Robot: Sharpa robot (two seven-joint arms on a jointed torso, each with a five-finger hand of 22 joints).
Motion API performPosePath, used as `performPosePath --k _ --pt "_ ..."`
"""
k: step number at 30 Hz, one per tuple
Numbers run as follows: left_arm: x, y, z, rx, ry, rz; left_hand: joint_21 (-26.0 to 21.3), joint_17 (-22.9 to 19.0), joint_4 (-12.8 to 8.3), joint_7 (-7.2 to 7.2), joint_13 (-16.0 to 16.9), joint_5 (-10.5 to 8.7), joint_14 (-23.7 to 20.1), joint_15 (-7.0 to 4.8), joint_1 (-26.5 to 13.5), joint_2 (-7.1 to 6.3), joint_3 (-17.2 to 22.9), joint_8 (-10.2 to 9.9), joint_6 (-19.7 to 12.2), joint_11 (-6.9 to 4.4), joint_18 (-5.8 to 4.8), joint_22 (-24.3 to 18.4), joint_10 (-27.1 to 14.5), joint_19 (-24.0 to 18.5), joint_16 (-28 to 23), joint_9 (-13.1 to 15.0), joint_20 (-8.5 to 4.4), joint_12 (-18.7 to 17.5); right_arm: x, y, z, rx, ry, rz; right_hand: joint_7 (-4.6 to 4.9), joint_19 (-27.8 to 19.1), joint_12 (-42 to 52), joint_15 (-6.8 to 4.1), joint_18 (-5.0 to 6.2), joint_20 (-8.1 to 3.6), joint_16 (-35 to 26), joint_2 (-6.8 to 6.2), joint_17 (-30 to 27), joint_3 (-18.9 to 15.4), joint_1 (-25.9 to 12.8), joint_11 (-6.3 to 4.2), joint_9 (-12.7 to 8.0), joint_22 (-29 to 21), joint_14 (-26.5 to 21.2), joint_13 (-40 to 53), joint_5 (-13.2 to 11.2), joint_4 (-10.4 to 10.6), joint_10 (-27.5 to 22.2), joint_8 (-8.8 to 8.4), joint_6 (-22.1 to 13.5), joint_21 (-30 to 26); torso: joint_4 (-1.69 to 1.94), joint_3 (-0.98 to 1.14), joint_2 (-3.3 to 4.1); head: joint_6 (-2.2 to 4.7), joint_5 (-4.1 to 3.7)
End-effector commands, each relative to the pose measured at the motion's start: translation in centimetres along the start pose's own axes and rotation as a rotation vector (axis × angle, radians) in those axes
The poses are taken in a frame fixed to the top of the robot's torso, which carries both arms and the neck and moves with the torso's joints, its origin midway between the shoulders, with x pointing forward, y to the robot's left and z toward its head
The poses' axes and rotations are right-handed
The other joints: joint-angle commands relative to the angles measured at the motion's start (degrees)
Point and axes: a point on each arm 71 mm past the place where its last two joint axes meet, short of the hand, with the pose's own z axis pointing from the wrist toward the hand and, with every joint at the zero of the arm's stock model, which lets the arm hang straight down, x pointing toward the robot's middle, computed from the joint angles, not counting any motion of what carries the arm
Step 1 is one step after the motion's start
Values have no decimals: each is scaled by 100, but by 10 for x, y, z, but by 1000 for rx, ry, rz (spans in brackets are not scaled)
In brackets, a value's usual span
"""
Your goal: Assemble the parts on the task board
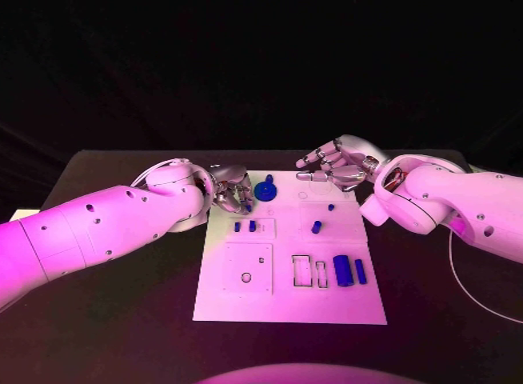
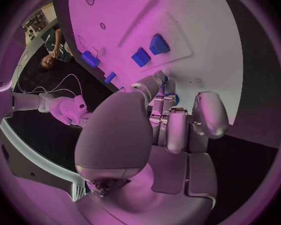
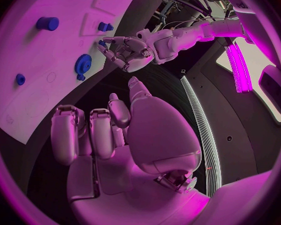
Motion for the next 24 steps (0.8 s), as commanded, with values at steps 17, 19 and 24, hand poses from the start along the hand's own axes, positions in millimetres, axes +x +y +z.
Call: performPosePath --k 17,19,24 --pt "4 2 3 -22 32 24 -1 -61 -35 43 -9 -10 154 34 -124 -31 77 -102 -64 47 -94 1 -40 16 -12 -30 -2 -141 2 1 0 -10 14 -2 5 -55 -12 -32 100 3 -46 62 182 -20 -33 7 7 -16 313 -13 30 -13 -52 16 26 -39 7 1 -5 -24 -23" --pt "5 3 3 -26 35 20 -95 -137 -30 103 -53 -5 126 89 -195 -86 109 -212 -216 117 -82 -52 -218 -18 -49 -74 29 -282 1 1 0 -9 13 -3 5 -55 -12 -32 100 3 -46 62 182 -20 -33 7 7 -16 313 -13 30 -13 -52 16 26 -39 5 0 -4 -23 -23" --pt "4 4 2 -28 31 14 -323 -298 -38 133 -94 -6 74 148 -293 -192 170 -385 -442 192 -43 -187 -414 -91 -130 -121 89 -461 1 0 -1 -8 11 -3 5 -55 -12 -32 100 3 -46 62 182 -20 -33 7 7 -16 313 -13 30 -13 -52 16 26 -39 4 -1 -6 -23 -23"
